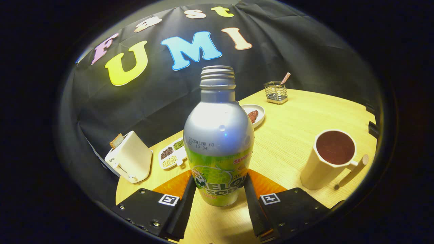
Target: Take the bottle from table, then pour the juice into the cup, finally place the bottle on the coaster
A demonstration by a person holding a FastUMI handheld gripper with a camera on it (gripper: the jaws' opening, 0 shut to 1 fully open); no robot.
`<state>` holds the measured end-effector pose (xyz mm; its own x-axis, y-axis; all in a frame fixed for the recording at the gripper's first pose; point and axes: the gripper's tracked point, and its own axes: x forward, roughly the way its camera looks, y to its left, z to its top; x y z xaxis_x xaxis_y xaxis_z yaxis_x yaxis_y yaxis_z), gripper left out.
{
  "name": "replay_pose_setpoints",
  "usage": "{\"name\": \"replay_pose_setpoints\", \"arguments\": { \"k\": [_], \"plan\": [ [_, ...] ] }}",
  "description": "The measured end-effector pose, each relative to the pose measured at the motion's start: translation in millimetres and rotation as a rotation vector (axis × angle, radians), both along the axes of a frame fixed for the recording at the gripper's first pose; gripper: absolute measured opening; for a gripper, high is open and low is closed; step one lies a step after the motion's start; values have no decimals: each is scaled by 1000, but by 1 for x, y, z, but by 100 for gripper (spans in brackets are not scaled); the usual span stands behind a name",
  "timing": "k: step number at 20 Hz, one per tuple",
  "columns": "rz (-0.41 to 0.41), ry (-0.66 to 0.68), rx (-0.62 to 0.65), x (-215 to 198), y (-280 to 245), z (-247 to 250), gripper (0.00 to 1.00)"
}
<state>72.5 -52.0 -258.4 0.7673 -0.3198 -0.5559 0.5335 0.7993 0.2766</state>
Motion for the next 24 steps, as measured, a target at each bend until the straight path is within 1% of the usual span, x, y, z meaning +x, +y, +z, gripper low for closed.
{"name": "replay_pose_setpoints", "arguments": {
  "k": [3, 8, 12, 14, 18, 24],
  "plan": [
    [1, 8, -33, 17, -1, -6, 72],
    [0, 41, -91, 33, -10, -21, 72],
    [1, 51, -122, 42, -17, -30, 73],
    [18, 56, -133, 46, -16, -36, 74],
    [35, 47, -167, 54, -17, -37, 75],
    [61, 65, -208, 55, -13, -37, 78]
  ]
}}
